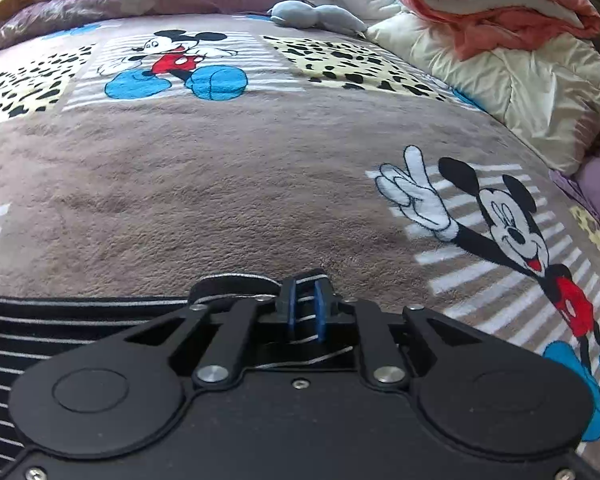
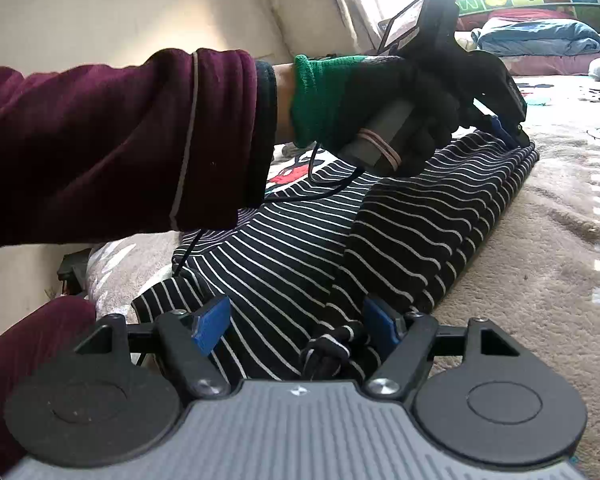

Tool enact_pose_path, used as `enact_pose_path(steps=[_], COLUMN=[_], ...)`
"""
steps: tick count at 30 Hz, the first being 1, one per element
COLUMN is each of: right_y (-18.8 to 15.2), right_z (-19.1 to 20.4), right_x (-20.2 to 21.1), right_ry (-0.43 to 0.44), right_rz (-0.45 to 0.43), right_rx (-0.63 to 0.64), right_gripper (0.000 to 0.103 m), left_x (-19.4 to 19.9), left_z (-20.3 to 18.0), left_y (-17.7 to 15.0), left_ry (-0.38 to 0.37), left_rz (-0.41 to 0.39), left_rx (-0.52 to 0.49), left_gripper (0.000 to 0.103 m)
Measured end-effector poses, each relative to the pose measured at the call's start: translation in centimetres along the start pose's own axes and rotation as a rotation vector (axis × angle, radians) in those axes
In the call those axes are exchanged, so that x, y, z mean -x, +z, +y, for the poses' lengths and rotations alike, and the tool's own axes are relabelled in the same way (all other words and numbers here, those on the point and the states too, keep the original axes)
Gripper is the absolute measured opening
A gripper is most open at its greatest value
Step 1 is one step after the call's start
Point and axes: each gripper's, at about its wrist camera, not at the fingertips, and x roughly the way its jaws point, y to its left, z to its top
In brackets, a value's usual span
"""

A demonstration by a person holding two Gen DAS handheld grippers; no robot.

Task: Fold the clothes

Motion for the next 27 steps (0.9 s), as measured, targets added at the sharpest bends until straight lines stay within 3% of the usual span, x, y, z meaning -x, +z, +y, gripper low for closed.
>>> enact_pose_path(steps=[3,5,10,16,19,22,24,27], right_y=[-0.2,-0.3,-0.6,-0.9,-1.4,-2.3,-2.3,-2.4], right_z=[0.0,0.1,0.7,2.3,3.9,4.4,4.7,5.2], right_x=[0.0,0.1,0.7,3.9,3.9,1.4,1.0,2.2], right_ry=[-0.002,-0.004,-0.017,-0.055,-0.088,-0.161,-0.209,-0.205], right_rz=[-0.001,-0.009,-0.042,-0.168,-0.140,0.025,0.049,0.011], right_rx=[0.003,0.008,0.032,0.051,0.108,0.130,0.133,0.110], right_gripper=[0.073,0.073,0.073,0.073,0.073,0.074,0.074,0.074], left_x=[2.3,4.5,10.8,20.3,24.3,28.0,30.1,32.3], left_z=[-0.3,-0.4,0.9,3.3,3.9,4.5,5.3,6.9], left_y=[0.4,0.2,-1.2,-6.0,-9.2,-12.7,-15.1,-18.3], left_ry=[-0.008,0.002,0.000,-0.054,-0.089,-0.116,-0.117,-0.112], left_rz=[-0.056,-0.082,-0.106,-0.196,-0.237,-0.262,-0.282,-0.296], left_rx=[0.006,0.006,0.067,0.189,0.248,0.295,0.339,0.419], left_gripper=[0.021,0.048,0.048,0.055,0.055,0.056,0.061,0.065])
